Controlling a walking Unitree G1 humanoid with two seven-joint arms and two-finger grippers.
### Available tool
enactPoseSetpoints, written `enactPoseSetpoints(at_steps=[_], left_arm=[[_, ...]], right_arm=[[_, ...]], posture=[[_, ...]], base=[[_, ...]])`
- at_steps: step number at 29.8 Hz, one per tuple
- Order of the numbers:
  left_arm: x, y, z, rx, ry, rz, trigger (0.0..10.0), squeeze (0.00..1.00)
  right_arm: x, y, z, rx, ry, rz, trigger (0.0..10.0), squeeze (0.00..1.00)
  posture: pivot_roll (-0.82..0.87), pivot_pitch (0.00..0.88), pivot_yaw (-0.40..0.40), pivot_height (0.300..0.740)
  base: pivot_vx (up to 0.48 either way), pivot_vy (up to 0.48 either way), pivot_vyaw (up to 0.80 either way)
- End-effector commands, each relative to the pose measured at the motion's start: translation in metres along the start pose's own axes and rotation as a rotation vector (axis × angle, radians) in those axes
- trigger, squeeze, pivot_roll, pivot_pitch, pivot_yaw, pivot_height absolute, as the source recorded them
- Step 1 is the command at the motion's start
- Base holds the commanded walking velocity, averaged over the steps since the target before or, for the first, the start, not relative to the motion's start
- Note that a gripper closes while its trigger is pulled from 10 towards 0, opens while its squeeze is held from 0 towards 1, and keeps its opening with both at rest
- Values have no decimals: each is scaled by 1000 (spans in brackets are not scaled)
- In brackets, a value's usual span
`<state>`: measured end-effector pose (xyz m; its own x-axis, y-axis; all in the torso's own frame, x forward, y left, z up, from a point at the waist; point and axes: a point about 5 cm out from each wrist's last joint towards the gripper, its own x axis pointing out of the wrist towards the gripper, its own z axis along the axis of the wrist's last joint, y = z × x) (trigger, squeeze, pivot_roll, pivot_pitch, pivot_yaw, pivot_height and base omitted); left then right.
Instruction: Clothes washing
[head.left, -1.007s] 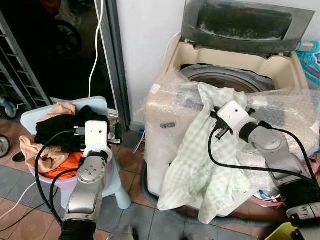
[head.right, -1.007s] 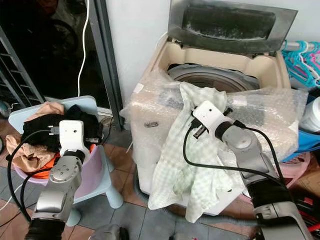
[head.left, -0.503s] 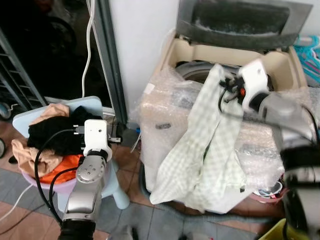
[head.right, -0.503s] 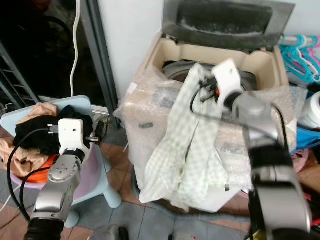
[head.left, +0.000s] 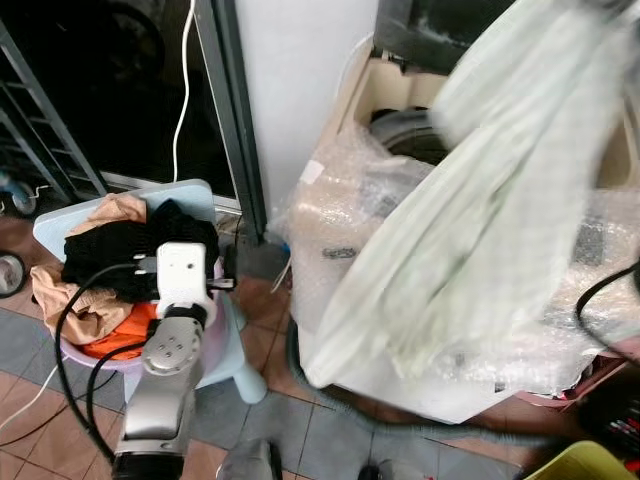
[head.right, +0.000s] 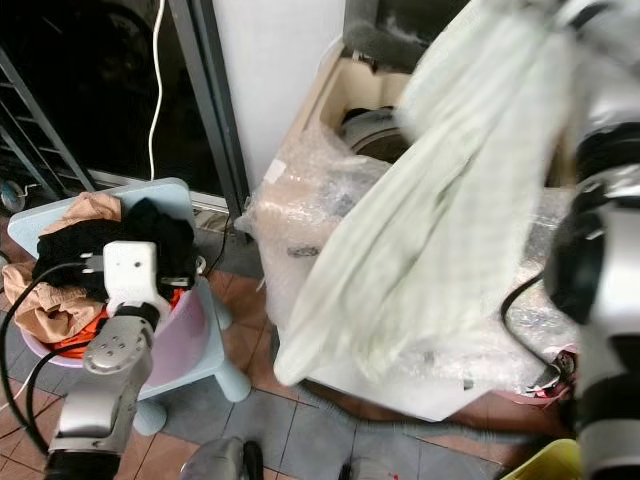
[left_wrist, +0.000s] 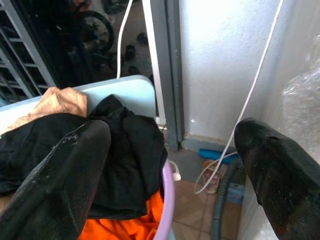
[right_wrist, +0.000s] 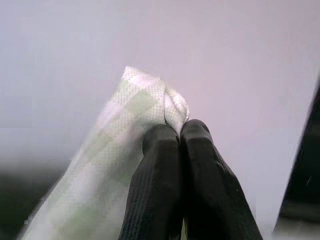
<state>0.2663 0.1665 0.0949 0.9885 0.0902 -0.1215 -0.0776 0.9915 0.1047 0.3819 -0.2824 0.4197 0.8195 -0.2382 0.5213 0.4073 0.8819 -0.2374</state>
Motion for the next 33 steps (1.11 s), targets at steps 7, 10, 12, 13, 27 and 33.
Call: enactPoseSetpoints(at_steps=[7,10,12,13,27,33], left_arm=[[-1,-6,5,1,-10,-8,10000,0],[-2,-7,4,0,-6,-12,10000,0],[-1,-7,4,-1,-2,-17,10000,0],[-1,-7,4,-1,-2,-17,10000,0],[-3,-8,-1,-8,12,-18,10000,0],[-2,-8,-2,-6,15,-30,10000,0]], right_arm=[[-77,85,-141,-66,522,573,10000,0],[-92,92,-154,-19,553,643,10000,1000],[-97,92,-160,-3,564,662,10000,1000],[-97,92,-160,-3,564,662,10000,1000],[-105,91,-104,150,55,795,10000,1000],[-151,82,-117,126,38,569,10000,1000]], posture=[[2,0,-4,740],[-1,0,-2,740],[-3,0,1,740],[-3,0,1,740],[-26,0,-5,740],[-50,0,13,740]], base=[[0,0,0],[0,0,0],[0,0,0],[0,0,0],[0,0,0],[0,0,0]])
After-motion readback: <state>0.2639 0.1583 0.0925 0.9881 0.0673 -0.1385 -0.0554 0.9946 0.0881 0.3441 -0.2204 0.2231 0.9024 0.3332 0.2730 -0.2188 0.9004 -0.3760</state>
